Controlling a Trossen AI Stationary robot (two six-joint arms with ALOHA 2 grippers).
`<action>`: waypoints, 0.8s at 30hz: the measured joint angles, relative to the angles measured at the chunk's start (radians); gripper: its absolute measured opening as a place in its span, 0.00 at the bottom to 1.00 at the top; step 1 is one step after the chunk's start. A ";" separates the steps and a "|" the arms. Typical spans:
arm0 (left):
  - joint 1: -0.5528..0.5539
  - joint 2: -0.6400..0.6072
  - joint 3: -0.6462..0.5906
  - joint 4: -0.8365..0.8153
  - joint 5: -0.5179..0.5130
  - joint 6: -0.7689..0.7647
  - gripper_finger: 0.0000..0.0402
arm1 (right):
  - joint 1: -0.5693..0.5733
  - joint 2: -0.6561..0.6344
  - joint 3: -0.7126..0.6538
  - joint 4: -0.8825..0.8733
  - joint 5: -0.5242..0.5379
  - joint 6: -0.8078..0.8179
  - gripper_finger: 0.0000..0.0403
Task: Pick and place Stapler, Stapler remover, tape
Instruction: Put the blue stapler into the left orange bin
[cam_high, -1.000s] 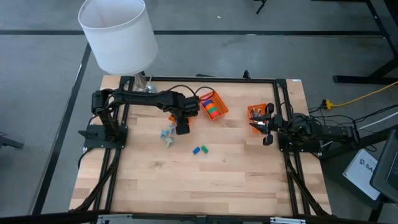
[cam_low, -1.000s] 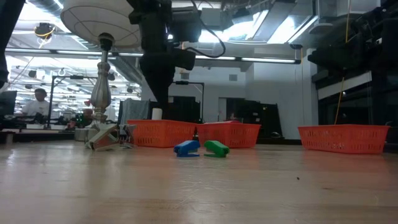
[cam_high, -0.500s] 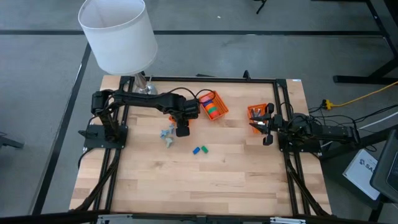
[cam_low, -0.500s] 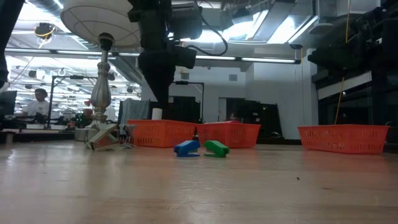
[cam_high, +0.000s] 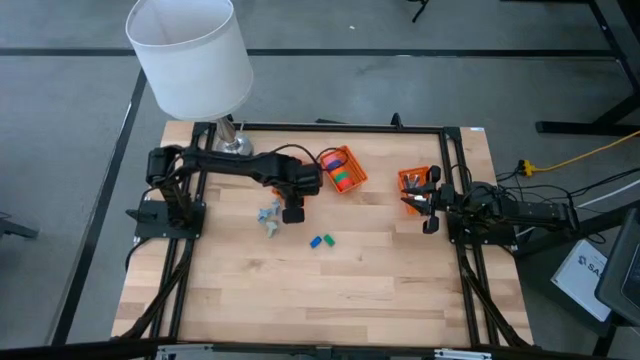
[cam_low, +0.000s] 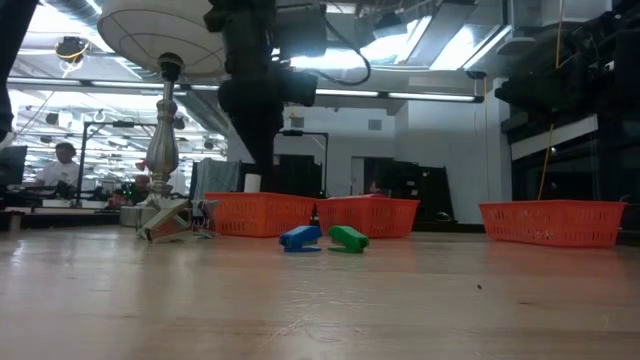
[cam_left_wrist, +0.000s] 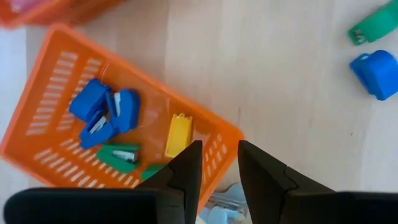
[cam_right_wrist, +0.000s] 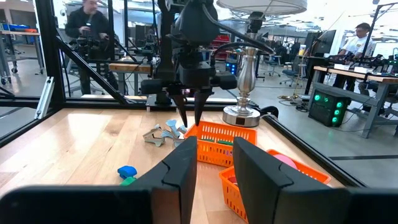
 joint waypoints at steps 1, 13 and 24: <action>-0.008 0.000 0.000 0.007 0.000 0.011 0.25 | 0.000 0.000 0.000 0.000 0.000 0.000 0.27; -0.161 0.000 0.000 0.254 0.004 0.063 0.25 | 0.000 0.000 0.000 0.000 0.000 0.000 0.27; -0.253 0.005 0.000 0.281 0.057 -0.394 0.37 | 0.000 0.000 0.000 0.000 0.000 0.000 0.27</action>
